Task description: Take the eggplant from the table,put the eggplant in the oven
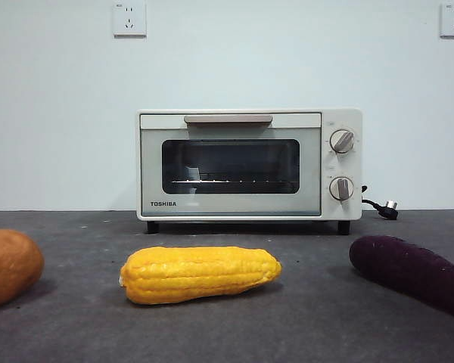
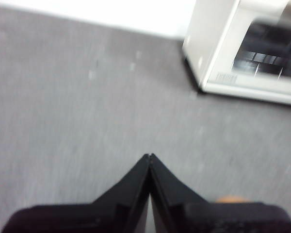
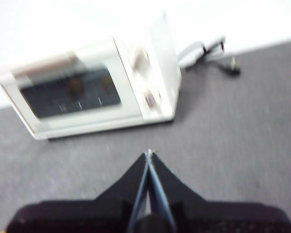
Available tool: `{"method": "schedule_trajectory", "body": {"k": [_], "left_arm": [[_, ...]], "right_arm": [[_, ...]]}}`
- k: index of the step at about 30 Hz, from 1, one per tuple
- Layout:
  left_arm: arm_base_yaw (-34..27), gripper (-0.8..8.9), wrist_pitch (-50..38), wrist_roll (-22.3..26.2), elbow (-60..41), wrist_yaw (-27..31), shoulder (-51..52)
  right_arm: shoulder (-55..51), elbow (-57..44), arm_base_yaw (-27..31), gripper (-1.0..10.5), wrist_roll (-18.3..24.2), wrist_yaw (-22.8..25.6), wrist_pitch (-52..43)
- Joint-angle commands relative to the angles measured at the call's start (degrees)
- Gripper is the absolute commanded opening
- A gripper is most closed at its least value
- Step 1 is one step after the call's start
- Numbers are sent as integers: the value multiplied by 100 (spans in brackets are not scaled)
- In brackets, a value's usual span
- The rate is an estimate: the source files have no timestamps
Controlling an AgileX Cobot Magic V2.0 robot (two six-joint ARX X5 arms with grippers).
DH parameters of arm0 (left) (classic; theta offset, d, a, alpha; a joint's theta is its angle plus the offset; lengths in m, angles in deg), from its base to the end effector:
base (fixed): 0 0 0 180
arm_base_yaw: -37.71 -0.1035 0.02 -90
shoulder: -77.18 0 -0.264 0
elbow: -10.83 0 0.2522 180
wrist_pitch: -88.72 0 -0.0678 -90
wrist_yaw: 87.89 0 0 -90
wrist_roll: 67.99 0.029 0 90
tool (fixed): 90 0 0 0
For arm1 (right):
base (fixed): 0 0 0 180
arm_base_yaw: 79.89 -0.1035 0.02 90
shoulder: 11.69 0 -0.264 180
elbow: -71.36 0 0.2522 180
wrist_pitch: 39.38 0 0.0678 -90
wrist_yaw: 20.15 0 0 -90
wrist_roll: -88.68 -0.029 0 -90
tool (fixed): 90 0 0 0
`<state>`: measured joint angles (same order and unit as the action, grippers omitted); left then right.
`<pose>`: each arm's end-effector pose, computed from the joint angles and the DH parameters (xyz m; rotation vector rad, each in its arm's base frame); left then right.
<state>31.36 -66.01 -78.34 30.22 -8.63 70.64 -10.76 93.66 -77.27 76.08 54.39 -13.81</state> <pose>0.0976 0.0054 0.1689 -0.2121 0.2208 -0.0568 0.0867 0.0038 0.1927 0.2304 0.0969 0.2152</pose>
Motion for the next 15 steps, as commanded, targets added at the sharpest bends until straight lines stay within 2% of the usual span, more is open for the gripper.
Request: {"method": "schedule_trajectory", "body": {"k": [1,11,15], "left_arm": [[2,-6,-20,-223,363,-28,4],[2,-6,356,-273,1878,-798,-688],[2,-6,612,-238,2557,-1204,-1211]], "right_arm": [[140,350,2,-9,-94,4,63],[1274,1862,2,-8,-15,-2,420],[1939,2752,2,-8,463,-131,1143]]}}
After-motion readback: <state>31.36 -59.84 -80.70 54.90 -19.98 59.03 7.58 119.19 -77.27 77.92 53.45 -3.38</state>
